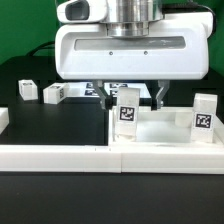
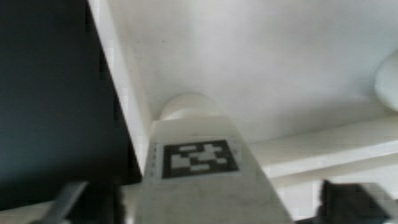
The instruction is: Assemble square table
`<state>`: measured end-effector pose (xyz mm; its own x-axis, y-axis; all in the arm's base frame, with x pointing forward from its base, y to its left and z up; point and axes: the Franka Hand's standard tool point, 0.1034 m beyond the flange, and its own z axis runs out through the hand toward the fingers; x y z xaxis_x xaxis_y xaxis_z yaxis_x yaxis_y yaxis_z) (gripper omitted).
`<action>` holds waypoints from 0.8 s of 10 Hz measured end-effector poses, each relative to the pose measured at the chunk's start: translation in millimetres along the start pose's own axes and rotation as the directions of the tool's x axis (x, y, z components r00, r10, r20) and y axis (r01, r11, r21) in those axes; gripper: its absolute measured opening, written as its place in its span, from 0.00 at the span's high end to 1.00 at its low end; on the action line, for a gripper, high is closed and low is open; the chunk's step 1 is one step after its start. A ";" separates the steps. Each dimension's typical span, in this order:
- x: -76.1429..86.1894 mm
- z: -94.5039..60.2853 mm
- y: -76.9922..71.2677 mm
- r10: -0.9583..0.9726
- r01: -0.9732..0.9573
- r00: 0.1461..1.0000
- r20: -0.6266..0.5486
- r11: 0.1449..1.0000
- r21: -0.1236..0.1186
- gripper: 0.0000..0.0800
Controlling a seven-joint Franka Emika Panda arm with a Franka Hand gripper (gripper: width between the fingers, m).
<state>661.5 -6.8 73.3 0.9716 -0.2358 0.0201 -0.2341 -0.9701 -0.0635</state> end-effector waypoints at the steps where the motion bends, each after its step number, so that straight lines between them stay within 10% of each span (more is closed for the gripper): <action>1: -0.1 0.2 0.0 0.011 -0.011 1.000 0.000 1.000 0.000 0.51; 8: 1.1 1.2 3.0 0.525 -0.525 0.851 -0.001 0.851 0.004 0.64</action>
Offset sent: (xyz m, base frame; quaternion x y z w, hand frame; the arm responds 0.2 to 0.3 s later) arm 0.0000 0.0000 0.0000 0.0000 0.0000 0.1296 0.9916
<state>662.0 -9.9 71.9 0.7043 -0.7098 -0.0148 -0.7089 -0.7020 -0.0684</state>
